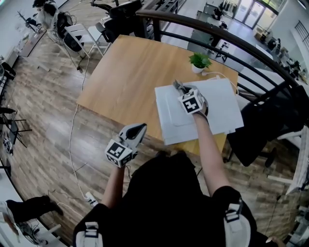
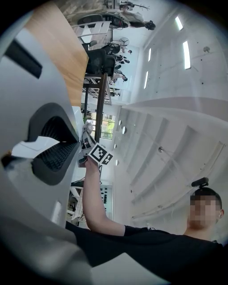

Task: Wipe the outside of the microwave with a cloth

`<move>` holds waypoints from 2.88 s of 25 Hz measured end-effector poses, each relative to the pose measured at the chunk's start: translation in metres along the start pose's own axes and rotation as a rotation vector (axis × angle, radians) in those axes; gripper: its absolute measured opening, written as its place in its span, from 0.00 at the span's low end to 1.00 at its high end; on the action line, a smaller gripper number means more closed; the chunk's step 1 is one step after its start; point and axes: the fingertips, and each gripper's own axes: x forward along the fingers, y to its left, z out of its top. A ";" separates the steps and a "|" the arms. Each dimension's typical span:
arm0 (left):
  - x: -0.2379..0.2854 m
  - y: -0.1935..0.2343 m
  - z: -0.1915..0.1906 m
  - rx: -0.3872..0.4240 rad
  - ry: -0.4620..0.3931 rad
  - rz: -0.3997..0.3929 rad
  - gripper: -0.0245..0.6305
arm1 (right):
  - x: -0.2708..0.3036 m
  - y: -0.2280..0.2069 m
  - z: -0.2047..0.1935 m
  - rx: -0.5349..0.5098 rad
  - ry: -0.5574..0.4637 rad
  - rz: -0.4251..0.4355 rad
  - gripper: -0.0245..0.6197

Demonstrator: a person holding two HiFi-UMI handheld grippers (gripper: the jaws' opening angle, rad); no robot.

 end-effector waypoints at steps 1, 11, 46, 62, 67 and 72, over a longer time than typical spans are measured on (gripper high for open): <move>-0.001 0.000 -0.001 -0.003 0.002 0.001 0.04 | 0.001 0.004 0.002 -0.002 -0.001 0.004 0.06; -0.019 0.002 -0.010 -0.022 0.001 0.016 0.04 | 0.014 0.043 0.013 -0.021 0.016 0.048 0.06; -0.025 0.010 -0.014 -0.032 -0.017 0.050 0.04 | 0.022 0.108 0.030 -0.128 0.019 0.154 0.06; -0.021 -0.002 0.000 -0.040 -0.057 0.080 0.04 | -0.025 0.096 0.024 -0.078 -0.159 0.214 0.07; 0.001 -0.019 0.011 -0.031 -0.058 0.051 0.04 | -0.058 0.065 0.002 -0.050 -0.223 0.181 0.07; 0.018 -0.033 0.013 -0.030 -0.052 0.035 0.04 | -0.096 0.037 -0.017 -0.047 -0.251 0.145 0.07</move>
